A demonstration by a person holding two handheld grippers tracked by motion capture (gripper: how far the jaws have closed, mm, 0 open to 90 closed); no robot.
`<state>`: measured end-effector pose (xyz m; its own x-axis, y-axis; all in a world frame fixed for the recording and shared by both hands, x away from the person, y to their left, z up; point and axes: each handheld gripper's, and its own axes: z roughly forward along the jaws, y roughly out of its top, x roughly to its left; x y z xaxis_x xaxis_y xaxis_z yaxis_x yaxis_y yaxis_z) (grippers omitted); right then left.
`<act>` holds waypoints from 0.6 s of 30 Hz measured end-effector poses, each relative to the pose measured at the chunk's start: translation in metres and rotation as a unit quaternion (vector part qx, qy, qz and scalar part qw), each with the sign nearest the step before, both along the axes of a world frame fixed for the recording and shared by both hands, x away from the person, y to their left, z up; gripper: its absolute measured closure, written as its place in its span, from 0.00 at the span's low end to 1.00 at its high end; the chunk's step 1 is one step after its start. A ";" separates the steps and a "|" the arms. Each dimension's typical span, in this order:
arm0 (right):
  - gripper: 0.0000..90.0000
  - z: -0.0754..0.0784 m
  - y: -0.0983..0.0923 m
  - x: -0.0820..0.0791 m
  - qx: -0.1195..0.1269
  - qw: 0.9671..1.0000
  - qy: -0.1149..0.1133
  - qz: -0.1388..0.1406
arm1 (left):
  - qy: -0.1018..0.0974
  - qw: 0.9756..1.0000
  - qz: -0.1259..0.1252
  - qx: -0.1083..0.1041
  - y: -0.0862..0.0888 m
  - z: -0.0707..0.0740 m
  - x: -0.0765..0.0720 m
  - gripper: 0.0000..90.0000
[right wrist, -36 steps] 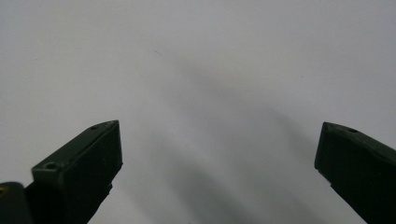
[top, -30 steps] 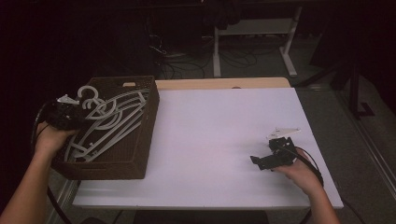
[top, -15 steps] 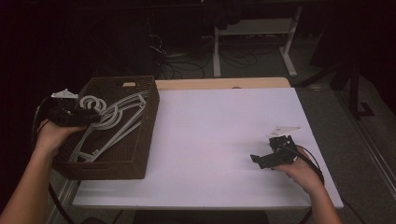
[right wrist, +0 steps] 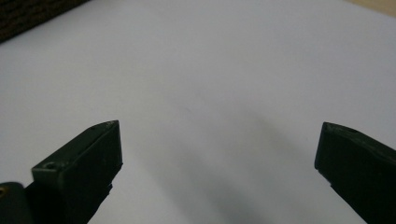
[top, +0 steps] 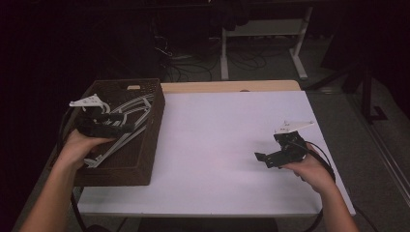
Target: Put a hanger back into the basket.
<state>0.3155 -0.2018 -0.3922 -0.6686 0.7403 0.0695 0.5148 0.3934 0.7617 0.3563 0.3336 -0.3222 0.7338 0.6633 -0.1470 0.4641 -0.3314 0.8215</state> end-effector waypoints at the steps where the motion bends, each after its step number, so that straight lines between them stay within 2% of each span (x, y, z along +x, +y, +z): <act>1: 0.01 0.003 0.001 0.000 0.002 1.000 -0.003 0.003 | -0.003 1.000 -0.006 -0.002 -0.005 -0.001 -0.002 0.22; 2: 0.01 0.003 0.001 0.000 0.002 1.000 -0.003 0.003 | -0.003 1.000 -0.006 -0.002 -0.005 -0.001 -0.002 0.21; 3: 0.01 0.008 0.003 0.001 0.007 1.000 -0.008 0.006 | -0.006 1.000 -0.016 -0.007 -0.014 -0.003 -0.007 0.19; 8: 0.01 0.017 0.005 0.001 0.016 1.000 -0.015 0.011 | -0.016 0.999 -0.032 -0.011 -0.030 -0.006 -0.015 0.14; 9: 0.01 0.020 0.006 0.000 0.021 1.000 -0.019 0.015 | -0.018 0.999 -0.042 -0.014 -0.036 -0.008 -0.019 0.13; 11: 0.01 0.021 0.007 -0.001 0.022 0.999 -0.019 0.016 | -0.020 0.999 -0.045 -0.015 -0.039 -0.010 -0.021 0.12; 14: 0.01 0.023 0.007 -0.004 0.023 0.999 -0.022 0.021 | -0.018 0.998 -0.058 -0.009 -0.047 -0.013 -0.024 0.03; 18: 0.01 0.022 0.007 -0.006 0.023 0.999 -0.022 0.024 | -0.018 0.998 -0.066 -0.011 -0.051 -0.017 -0.027 0.00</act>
<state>0.3096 -0.1944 -0.3701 -0.7062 0.7042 0.0731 0.4623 0.3805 0.8009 0.3297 0.2828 -0.3389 0.8193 0.5577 -0.1327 0.3884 -0.3698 0.8440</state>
